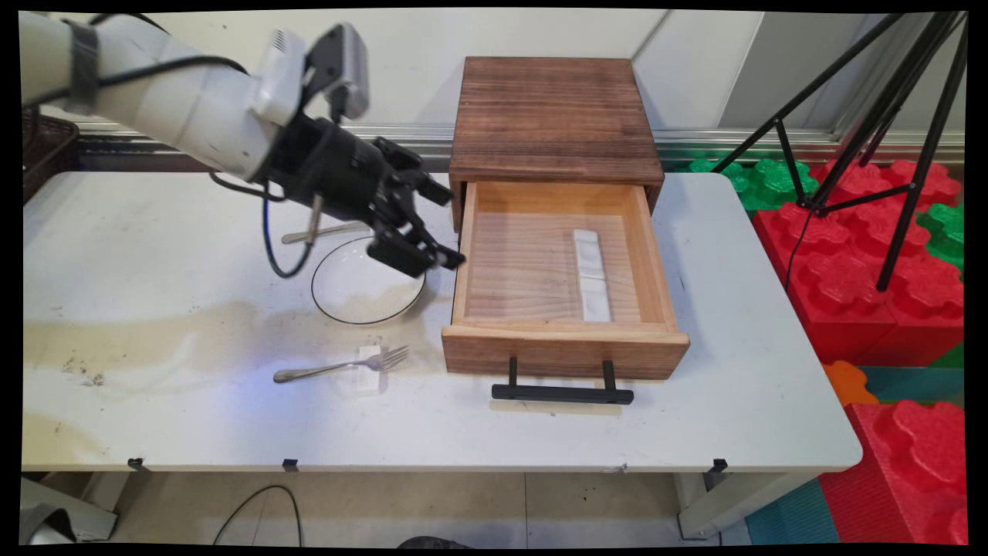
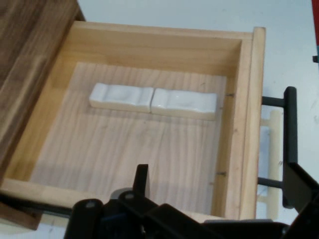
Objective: Pick up the knife from the left of the white plate
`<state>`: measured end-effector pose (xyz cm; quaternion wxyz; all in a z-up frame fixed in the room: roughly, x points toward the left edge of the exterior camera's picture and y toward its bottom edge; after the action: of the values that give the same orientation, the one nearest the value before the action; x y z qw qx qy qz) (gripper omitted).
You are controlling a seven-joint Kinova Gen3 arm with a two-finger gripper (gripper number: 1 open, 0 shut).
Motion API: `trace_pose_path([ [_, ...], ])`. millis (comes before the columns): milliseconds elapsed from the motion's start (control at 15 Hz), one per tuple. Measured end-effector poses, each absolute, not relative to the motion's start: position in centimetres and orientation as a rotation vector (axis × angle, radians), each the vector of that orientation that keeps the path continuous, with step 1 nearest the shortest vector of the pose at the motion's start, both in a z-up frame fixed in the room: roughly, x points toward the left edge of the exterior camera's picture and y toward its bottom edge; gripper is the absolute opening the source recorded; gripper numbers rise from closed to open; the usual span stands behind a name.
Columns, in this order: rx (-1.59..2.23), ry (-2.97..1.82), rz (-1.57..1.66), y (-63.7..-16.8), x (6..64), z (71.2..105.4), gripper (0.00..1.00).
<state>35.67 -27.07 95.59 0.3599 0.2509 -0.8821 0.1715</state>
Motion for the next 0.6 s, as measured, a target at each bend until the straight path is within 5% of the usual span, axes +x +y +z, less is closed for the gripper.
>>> trace_pose_path([
  [600,0.669,-2.258,0.466,-27.3,40.7,96.9,1.0],
])
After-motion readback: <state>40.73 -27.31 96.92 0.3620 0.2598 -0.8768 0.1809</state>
